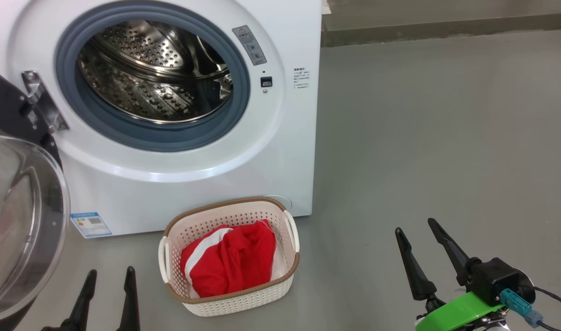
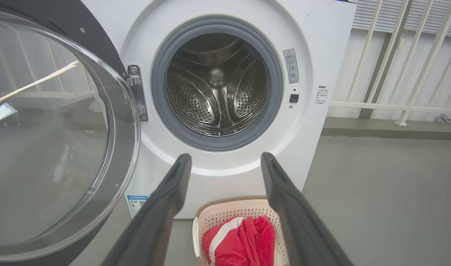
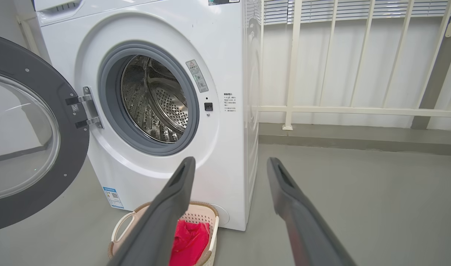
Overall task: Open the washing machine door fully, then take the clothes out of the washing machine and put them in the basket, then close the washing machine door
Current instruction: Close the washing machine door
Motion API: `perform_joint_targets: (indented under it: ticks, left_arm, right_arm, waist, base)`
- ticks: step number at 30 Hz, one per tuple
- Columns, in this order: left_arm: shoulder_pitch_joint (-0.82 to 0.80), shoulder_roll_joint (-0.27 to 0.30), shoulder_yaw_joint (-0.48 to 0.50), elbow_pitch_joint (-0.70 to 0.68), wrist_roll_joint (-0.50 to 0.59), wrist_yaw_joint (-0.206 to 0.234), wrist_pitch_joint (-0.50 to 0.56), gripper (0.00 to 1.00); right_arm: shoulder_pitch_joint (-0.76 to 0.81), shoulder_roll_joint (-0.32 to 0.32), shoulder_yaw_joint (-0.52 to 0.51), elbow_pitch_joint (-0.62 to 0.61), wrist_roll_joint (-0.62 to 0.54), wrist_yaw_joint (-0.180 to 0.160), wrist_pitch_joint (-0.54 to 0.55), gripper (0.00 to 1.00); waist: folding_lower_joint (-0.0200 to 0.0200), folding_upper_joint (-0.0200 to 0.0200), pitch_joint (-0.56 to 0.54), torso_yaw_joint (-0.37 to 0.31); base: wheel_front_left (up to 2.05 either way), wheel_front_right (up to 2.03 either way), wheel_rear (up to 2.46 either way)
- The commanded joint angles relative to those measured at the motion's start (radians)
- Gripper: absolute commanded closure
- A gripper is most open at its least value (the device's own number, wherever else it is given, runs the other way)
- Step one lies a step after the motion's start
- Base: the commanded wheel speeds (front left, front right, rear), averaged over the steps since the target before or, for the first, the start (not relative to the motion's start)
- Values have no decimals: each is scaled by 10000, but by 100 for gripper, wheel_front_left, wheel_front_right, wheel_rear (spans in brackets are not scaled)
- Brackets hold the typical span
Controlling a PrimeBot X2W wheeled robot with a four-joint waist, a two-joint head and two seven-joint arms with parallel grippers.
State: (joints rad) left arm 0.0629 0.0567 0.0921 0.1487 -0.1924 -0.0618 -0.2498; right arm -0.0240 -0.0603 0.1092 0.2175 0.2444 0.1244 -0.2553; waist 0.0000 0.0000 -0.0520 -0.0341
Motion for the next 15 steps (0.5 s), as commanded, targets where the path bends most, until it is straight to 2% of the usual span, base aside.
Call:
perform_joint_targets:
  ticks: [1,15]
  left_arm:
    - [-331,133,348,-188,136,29,-120,0]
    - [-322,175,293,-332,236,258,-114,0]
  right_arm:
    - [-201,-53,233,-219,-57,63,-65,0]
    - [-175,7,376,-197,-29,63,-65,0]
  waist:
    - [0,0,-10,79]
    - [0,0,-40,1194]
  base:
    - [0,0,0]
    - [0,0,0]
